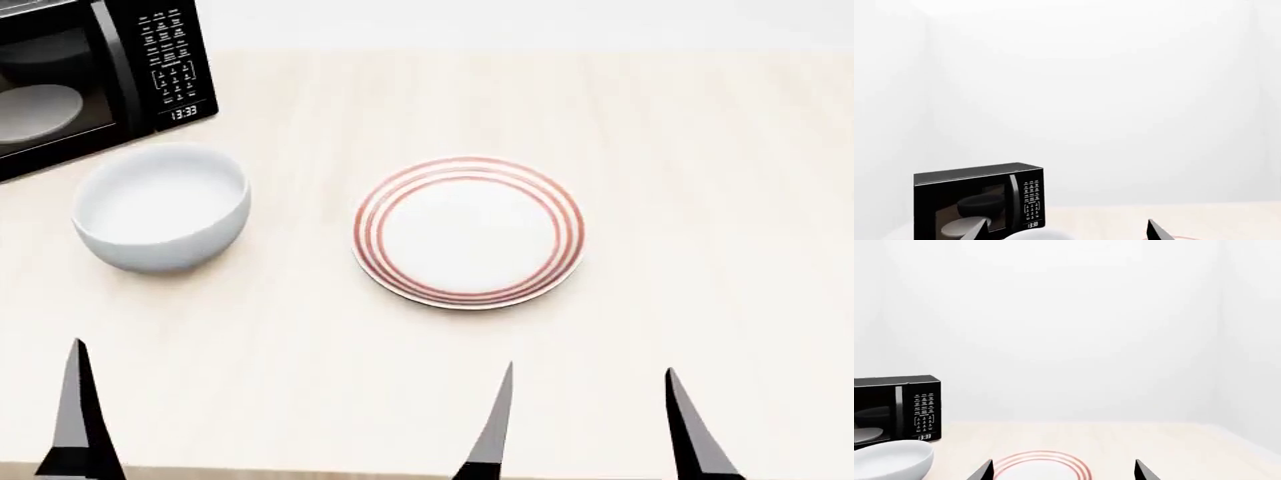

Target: Pick up the white bowl and put it on the plate.

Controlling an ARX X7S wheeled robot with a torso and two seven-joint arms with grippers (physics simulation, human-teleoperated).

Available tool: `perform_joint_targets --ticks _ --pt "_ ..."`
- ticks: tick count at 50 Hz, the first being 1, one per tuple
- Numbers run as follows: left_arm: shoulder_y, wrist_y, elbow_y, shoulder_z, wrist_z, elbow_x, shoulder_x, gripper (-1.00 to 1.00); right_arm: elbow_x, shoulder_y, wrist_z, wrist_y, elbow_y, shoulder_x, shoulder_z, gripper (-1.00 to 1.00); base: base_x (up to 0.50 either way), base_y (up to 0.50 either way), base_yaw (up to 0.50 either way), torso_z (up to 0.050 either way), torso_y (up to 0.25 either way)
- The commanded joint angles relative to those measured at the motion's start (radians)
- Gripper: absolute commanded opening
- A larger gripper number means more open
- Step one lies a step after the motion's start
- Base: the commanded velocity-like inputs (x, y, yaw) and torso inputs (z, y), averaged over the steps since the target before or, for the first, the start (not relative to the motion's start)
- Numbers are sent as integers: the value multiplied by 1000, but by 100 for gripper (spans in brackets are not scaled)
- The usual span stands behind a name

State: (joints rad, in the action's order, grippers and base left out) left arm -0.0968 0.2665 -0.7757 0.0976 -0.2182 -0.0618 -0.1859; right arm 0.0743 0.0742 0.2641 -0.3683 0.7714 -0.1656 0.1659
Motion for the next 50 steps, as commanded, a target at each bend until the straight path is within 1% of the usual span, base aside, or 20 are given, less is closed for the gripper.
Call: perform_joint_targets --ticks 1,15,42,49,50 --pt "0 4 -8 0 -8 -14 -8 100 8 3 10 6 11 -8 4 100 316 0 0 0 0" --pt "1 -4 3 6 -19 -15 -19 100 15 0 22 7 11 -17 11 100 362 0 0 0 0" --pt "3 -10 9 12 -38 -26 -35 100 23 -3 42 13 13 -34 26 100 425 0 0 0 0" --pt "4 -4 5 15 -44 -26 -39 100 13 -4 52 16 13 -41 35 100 183 0 0 0 0" --pt "75 146 -145 -135 -194 -176 -189 100 7 0 56 13 7 -37 46 100 0 0 0 0 15"
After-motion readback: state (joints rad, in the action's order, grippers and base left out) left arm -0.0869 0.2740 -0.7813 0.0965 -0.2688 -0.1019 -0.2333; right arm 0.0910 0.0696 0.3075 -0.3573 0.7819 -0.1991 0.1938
